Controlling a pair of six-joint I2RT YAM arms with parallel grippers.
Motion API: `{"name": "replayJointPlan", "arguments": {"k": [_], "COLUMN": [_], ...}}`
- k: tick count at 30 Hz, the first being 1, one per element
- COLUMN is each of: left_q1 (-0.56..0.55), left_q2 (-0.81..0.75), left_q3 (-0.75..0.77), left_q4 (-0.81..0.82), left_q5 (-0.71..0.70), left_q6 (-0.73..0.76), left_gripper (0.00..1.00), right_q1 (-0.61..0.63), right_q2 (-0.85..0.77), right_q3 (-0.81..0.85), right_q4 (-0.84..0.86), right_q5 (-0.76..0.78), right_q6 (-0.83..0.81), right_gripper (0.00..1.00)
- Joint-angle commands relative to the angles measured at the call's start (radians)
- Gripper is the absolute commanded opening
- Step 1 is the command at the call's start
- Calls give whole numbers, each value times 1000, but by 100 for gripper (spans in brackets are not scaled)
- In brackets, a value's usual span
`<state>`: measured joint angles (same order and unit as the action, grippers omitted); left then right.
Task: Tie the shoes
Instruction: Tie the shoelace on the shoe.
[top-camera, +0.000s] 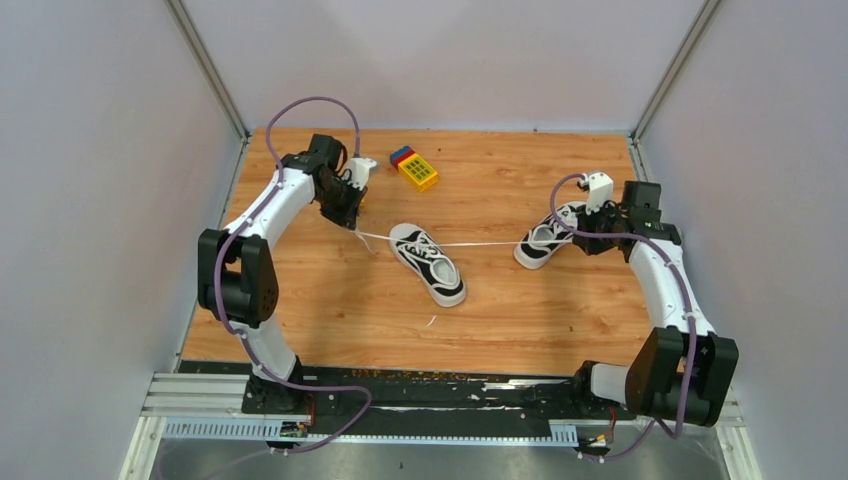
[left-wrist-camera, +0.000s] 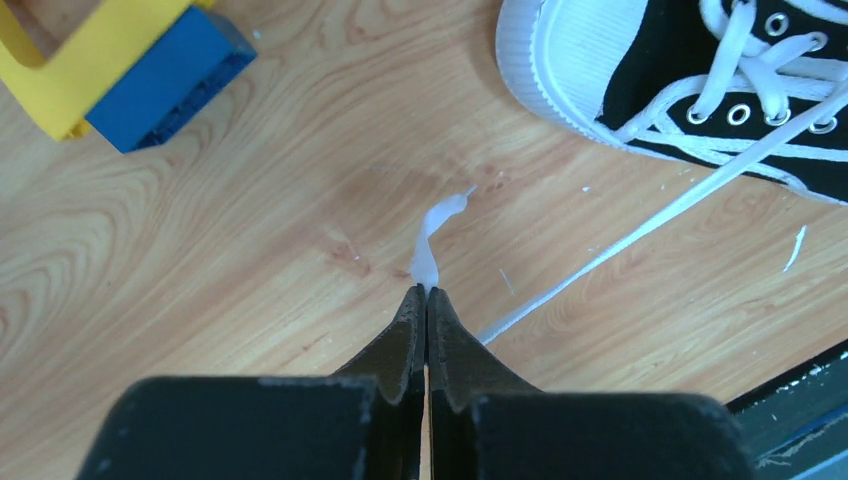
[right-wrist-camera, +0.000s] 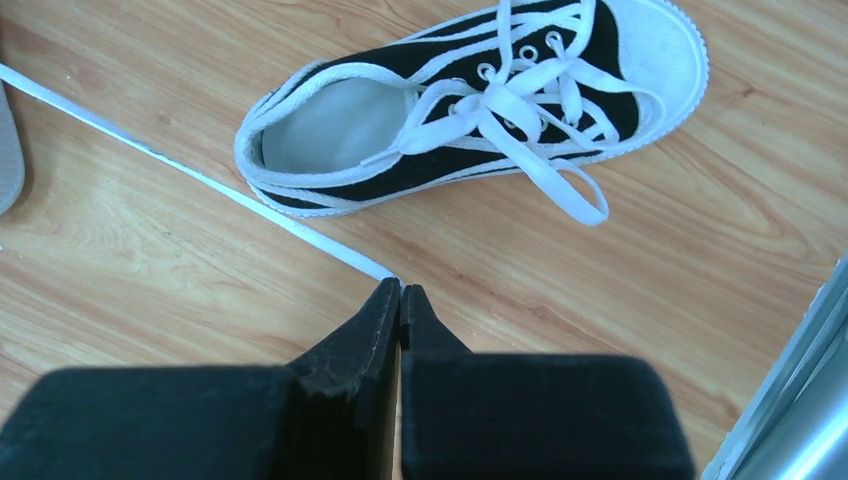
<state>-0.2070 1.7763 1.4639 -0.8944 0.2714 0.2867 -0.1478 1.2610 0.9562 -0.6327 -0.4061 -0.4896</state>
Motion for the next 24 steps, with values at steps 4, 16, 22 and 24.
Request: {"name": "replayJointPlan", "arguments": {"k": [4,16,22,24], "left_q1": [6,4,6,12], "left_q2": [32,32,-61,-83], "left_q3": [167,119,-73,-116], "left_q4": [11,-48,-70,-71], "left_q5": [67,148,124,84], "left_q6": [-24,24,51,67], "left_gripper": [0,0,0,0], "right_q1": [-51,-67,-68,-68], "right_q2": [-69,-58,60,94], "right_q3": [4,-1,84,98], "right_q4": [-5,-6,47,49], "right_q5": [29,-39,-8,10], "right_q6": [20,16,93,103], "right_gripper": [0,0,0,0]}}
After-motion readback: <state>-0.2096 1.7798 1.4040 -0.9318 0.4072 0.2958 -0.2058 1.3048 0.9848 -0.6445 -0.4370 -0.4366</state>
